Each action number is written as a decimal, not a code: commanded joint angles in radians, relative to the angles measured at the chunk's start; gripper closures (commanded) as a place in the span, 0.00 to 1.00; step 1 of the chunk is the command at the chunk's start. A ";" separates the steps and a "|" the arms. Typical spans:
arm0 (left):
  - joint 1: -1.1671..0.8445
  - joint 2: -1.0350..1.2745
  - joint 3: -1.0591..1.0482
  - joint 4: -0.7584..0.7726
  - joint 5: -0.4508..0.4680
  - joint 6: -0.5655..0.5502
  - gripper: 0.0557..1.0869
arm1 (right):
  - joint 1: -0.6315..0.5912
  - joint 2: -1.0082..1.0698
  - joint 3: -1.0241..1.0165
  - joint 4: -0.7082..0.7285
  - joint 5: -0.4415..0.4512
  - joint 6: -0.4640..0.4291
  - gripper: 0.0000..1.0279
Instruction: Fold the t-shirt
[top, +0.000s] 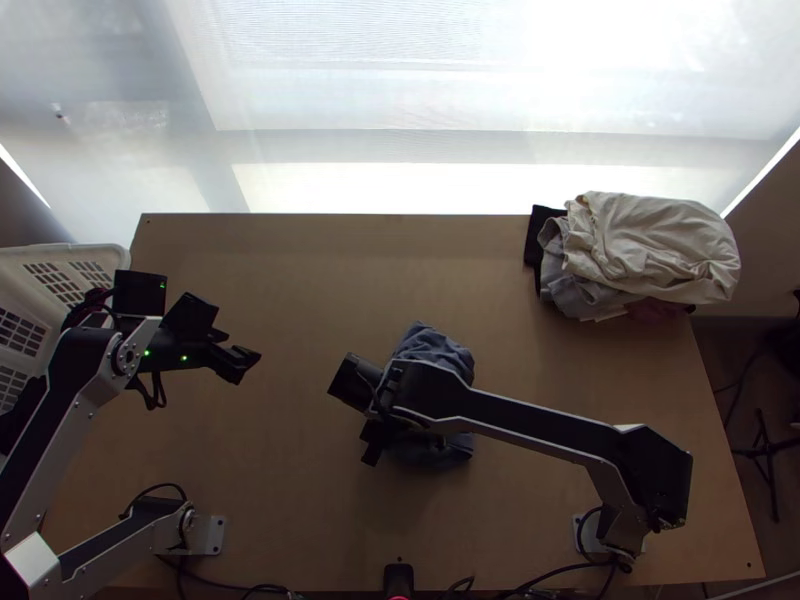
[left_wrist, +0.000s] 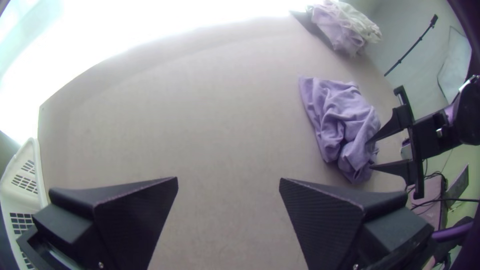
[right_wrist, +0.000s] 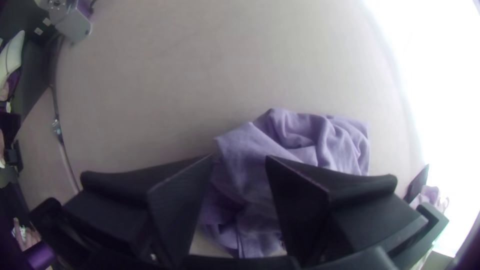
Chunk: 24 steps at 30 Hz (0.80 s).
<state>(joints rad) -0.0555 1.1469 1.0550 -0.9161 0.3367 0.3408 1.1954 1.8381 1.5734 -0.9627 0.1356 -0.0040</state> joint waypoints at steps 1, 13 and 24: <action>0.011 -0.004 -0.004 0.003 0.001 0.020 0.04 | -0.005 0.009 -0.026 0.071 0.025 -0.057 0.79; 0.048 -0.007 -0.010 0.002 0.001 0.058 0.04 | -0.013 0.007 -0.072 0.082 0.038 -0.076 0.94; 0.048 -0.012 -0.010 -0.001 0.002 0.066 0.04 | -0.025 -0.002 -0.046 -0.047 0.039 -0.001 0.24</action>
<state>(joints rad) -0.0097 1.1385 1.0451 -0.9134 0.3389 0.4015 1.1748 1.8400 1.5238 -0.9569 0.1734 -0.0334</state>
